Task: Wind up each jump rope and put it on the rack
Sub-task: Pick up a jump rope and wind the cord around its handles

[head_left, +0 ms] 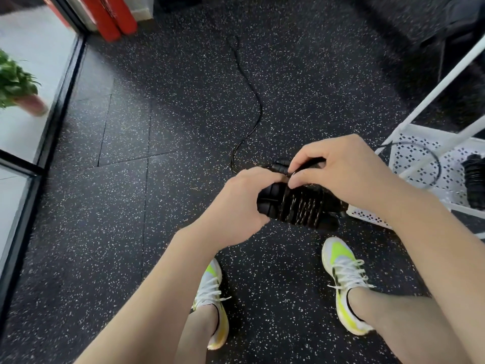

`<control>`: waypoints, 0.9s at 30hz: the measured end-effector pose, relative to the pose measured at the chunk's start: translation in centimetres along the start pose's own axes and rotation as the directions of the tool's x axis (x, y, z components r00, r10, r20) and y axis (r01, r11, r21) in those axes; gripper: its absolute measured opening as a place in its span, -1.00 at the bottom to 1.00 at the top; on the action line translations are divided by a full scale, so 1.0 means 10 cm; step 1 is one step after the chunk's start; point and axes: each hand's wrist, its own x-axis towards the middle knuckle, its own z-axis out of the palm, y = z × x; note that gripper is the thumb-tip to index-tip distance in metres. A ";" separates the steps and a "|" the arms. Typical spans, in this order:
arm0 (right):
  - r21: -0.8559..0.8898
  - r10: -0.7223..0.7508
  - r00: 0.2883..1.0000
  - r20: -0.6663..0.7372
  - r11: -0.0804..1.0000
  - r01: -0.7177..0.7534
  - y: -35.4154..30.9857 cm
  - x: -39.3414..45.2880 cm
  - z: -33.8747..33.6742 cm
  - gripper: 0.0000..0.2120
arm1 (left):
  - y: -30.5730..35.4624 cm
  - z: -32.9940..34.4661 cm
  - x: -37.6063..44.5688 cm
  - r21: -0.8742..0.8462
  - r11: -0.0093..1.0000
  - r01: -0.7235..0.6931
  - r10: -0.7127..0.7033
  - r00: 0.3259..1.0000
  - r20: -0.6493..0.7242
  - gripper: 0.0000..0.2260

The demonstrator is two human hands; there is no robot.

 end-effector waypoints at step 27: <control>0.333 -0.061 0.988 0.142 0.943 0.010 0.26 0.04 -0.16 -0.90 | 0.17 -0.16 -0.03 -0.207 0.978 -0.030 0.021 0.999 -0.044 -0.38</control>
